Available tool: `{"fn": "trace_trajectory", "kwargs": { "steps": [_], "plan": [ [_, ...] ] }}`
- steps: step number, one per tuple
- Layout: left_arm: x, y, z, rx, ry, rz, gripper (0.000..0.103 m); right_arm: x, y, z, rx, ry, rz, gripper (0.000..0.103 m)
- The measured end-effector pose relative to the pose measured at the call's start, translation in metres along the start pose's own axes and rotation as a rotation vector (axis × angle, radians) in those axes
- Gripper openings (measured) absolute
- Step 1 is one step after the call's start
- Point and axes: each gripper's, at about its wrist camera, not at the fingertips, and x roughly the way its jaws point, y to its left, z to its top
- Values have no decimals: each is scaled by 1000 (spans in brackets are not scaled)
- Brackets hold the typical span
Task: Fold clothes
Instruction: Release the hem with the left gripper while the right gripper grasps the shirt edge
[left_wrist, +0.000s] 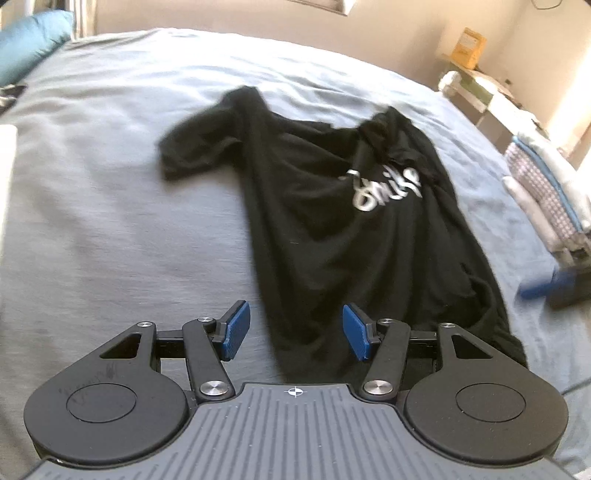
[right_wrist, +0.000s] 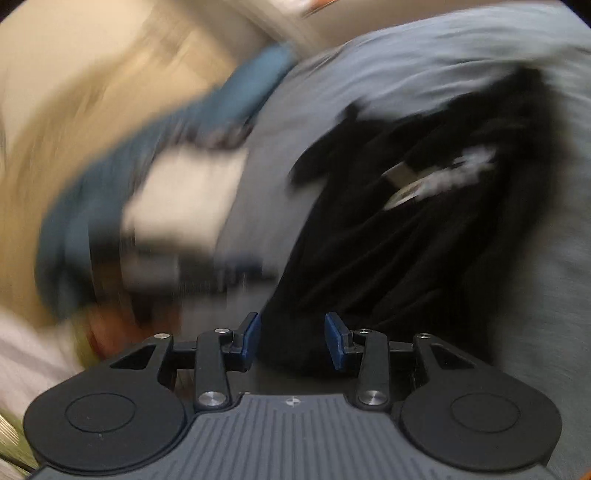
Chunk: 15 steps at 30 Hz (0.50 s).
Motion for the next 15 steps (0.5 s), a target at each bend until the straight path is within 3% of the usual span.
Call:
{"fn": "trace_trajectory", "kwargs": {
  "steps": [2, 5, 9, 15],
  "plan": [
    [-10, 12, -6, -7, 8, 32, 56, 29, 25, -8, -127, 70, 13, 41],
    [-20, 27, -20, -42, 15, 52, 56, 61, 58, -21, -333, 126, -35, 40],
    [-20, 31, -39, -107, 31, 21, 56, 78, 85, -34, -584, 117, -147, 40],
    [-15, 24, -45, -108, 26, -59, 56, 91, 101, -49, -782, 118, -264, 39]
  ]
}}
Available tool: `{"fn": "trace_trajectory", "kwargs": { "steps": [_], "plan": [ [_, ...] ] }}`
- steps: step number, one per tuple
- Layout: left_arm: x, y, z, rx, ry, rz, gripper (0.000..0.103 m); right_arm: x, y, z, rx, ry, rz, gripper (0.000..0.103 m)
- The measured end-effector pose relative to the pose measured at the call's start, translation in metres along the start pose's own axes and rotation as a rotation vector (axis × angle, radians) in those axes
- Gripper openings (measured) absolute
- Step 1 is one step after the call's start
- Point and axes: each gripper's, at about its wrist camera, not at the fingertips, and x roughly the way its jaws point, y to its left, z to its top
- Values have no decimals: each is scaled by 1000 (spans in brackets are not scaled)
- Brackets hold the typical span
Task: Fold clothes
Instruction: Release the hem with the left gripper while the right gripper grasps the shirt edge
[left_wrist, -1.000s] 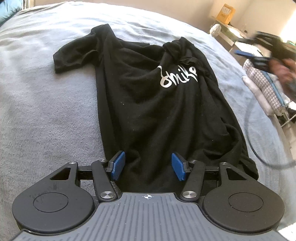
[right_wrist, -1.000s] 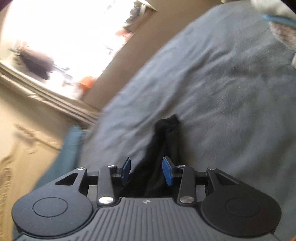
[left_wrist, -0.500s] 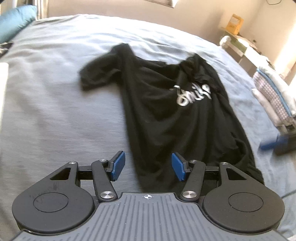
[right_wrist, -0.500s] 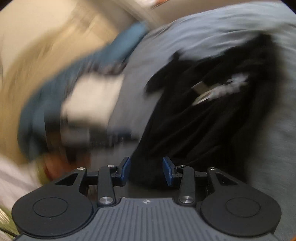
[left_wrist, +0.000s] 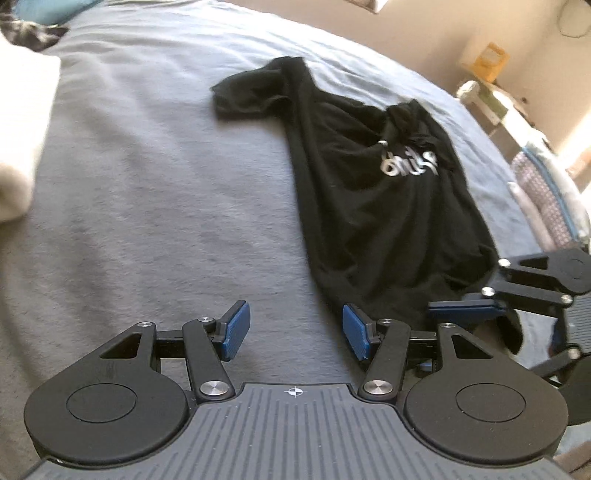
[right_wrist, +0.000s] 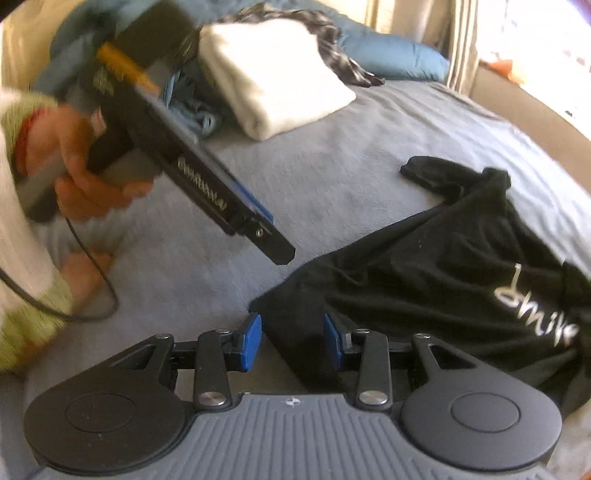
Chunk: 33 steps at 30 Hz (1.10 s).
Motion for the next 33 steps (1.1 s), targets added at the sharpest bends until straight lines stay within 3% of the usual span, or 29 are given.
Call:
{"fn": "trace_trajectory", "kwargs": {
  "steps": [3, 4, 5, 9, 14, 20, 22, 24, 30, 33],
  "plan": [
    [-1, 1, 2, 1, -10, -28, 56, 18, 1, -2, -33, 34, -47, 37],
    [-2, 1, 1, -2, -14, -37, 56, 23, 1, -3, -43, 45, -63, 23],
    [-3, 2, 1, -5, -19, -45, 56, 24, -8, -1, 3, 36, -56, 15],
    [-9, 7, 1, -21, -49, -69, 56, 24, -46, 6, 194, -2, -28, 12],
    [-6, 8, 3, -30, -51, -74, 56, 35, -118, 4, 518, -73, -45, 10],
    [7, 0, 4, -30, -22, -105, 56, 48, -186, -50, 1094, -152, 23, 12],
    [13, -5, 5, -5, -20, -101, 56, 41, -193, -65, 1179, -198, 49, 13],
    [20, -9, 6, 17, -16, -96, 56, 24, -188, -67, 1124, -246, 47, 16],
    [29, -17, 11, 41, -39, -80, 56, -17, -133, -41, 695, -236, -4, 23],
    [31, -18, 15, 65, -67, -43, 56, -13, -93, -25, 438, -189, -60, 23]
  ]
}}
